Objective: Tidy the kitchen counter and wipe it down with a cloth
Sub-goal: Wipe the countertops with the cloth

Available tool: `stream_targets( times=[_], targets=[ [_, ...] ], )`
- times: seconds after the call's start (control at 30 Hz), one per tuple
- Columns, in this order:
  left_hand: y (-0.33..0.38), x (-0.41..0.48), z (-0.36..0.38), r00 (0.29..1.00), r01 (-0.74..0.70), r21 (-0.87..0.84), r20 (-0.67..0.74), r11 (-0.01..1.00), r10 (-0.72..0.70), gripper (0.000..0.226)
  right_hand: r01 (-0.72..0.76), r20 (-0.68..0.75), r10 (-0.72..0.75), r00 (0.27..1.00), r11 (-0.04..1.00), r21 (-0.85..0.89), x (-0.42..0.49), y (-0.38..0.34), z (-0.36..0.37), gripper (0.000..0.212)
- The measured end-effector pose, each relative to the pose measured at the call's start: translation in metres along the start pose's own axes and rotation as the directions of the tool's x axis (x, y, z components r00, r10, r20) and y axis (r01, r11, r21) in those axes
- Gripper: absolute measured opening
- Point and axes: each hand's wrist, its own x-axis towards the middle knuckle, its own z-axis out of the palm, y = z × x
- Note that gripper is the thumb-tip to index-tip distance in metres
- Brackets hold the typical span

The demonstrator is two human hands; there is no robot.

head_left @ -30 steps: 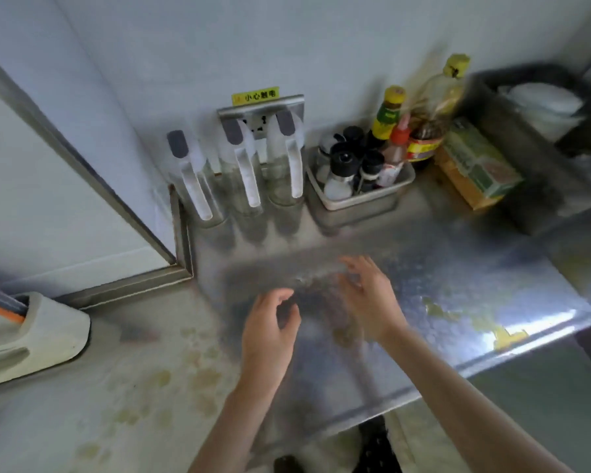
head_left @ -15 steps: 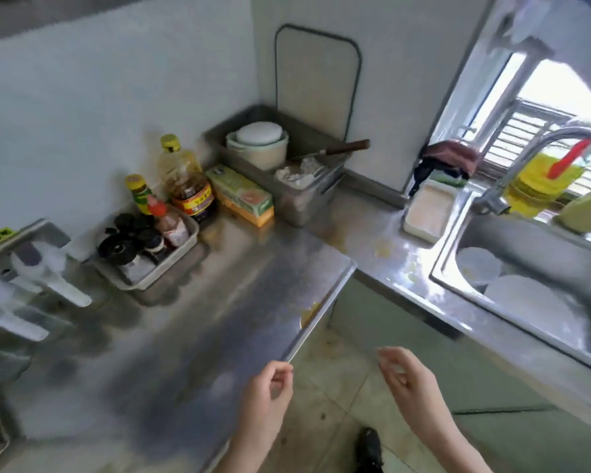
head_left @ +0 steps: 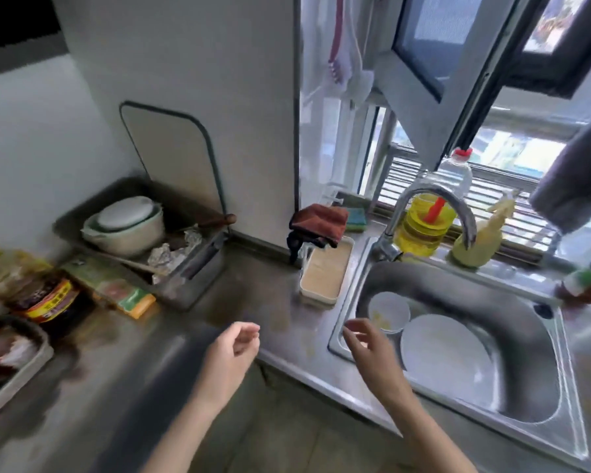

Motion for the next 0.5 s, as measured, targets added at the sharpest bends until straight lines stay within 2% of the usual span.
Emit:
stream_targets(
  times=[0.17,0.23,0.3,0.37,0.43,0.5],
  targets=[
    [0.040,0.069,0.015,0.998,-0.048,-0.032,0.046,0.998,0.049,0.026,-0.070,-0.072,0.071,0.995,0.997,0.008,0.086,-0.028,-0.007,0.014],
    [0.049,0.094,0.020,0.996,-0.068,-0.051,0.050,0.996,0.071,0.027,-0.195,-0.074,0.212,0.974,0.962,0.193,0.116,-0.039,-0.008,0.020],
    [0.056,0.115,0.023,0.996,-0.078,-0.075,0.044,0.994,0.081,0.028,-0.355,0.034,0.386,0.922,0.807,0.472,0.139,-0.050,-0.007,0.023],
    [0.062,0.130,0.026,0.995,-0.088,-0.090,0.042,0.992,0.092,0.028,-0.454,0.157,0.463,0.872,0.649,0.610,0.154,-0.057,-0.005,0.032],
    [0.065,0.143,0.029,0.993,-0.093,-0.114,0.064,0.989,0.100,0.026,-0.476,0.210,0.464,0.861,0.585,0.657,0.166,-0.060,0.001,0.035],
    [0.068,0.152,0.029,0.990,-0.088,-0.137,0.100,0.987,0.102,0.025,-0.473,0.217,0.458,0.862,0.573,0.669,0.174,-0.062,0.007,0.031]
  ],
)
